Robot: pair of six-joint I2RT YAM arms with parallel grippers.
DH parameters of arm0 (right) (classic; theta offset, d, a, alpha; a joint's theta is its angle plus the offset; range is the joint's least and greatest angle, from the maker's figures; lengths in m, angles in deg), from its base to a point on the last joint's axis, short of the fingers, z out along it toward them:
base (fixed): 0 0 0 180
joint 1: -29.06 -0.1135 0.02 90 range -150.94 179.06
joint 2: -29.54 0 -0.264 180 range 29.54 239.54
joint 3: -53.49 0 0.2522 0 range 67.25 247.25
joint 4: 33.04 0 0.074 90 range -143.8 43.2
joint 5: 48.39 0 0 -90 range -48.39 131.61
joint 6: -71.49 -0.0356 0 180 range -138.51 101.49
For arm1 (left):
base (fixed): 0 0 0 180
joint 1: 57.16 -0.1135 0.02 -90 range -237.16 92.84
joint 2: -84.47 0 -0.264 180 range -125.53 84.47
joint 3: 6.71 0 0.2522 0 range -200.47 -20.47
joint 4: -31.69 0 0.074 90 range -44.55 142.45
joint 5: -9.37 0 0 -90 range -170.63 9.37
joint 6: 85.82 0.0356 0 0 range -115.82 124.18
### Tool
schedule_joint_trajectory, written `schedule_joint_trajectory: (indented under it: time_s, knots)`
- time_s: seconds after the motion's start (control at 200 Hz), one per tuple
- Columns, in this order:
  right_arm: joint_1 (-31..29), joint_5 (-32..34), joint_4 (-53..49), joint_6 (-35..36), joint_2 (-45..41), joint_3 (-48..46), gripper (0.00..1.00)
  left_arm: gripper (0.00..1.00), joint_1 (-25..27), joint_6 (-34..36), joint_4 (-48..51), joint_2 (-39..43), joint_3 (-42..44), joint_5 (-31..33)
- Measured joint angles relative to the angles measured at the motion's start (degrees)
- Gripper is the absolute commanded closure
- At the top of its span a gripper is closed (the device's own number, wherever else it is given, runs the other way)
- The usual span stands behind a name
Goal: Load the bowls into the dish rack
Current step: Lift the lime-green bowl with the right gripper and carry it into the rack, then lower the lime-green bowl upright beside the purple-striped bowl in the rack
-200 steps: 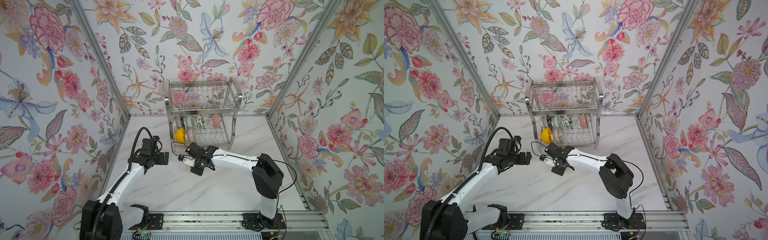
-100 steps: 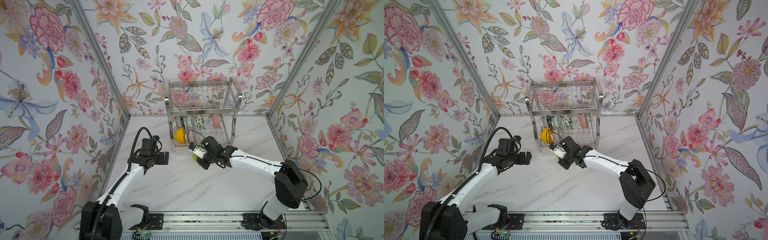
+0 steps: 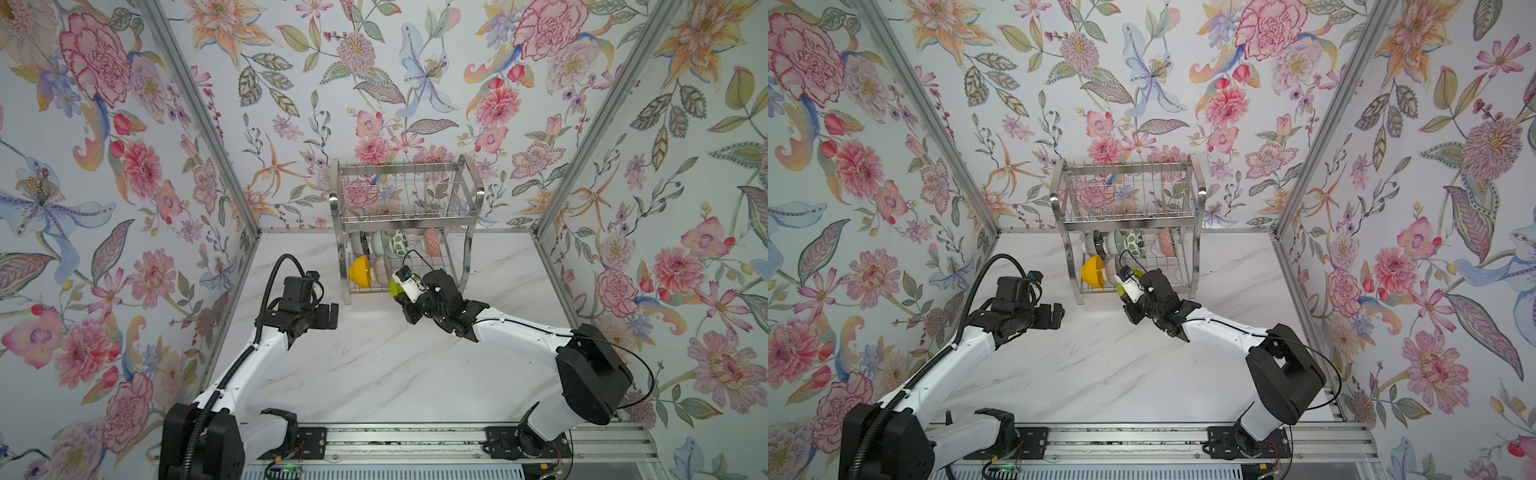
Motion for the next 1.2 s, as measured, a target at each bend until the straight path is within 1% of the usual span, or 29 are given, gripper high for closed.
schedule_joint_trajectory:
  time_s: [0.215,0.475,0.661,0.916,1.201]
  knots:
    - [2.27,0.22,9.92,-5.29,0.37,-0.85,0.98,0.01,0.0,0.0,0.0,0.35,0.02,-0.15]
    - [6.62,-2.19,21.64,-15.67,3.54,-3.63,0.98,0.01,0.0,0.0,-0.02,0.72,0.02,-0.17]
    - [8.09,-3.26,26.62,-21.84,5.7,-4.33,0.99,0.01,0.0,0.0,-0.02,0.83,0.02,-0.2]
    - [8.79,-5.66,31.63,-27.56,8.55,-4.33,0.99,0.01,0.0,0.0,-0.02,0.87,0.02,-0.57]
    - [11.93,-12.15,34.23,-34.29,12.98,-2.97,0.98,0.01,0.0,0.0,-0.02,0.87,0.02,-1.31]
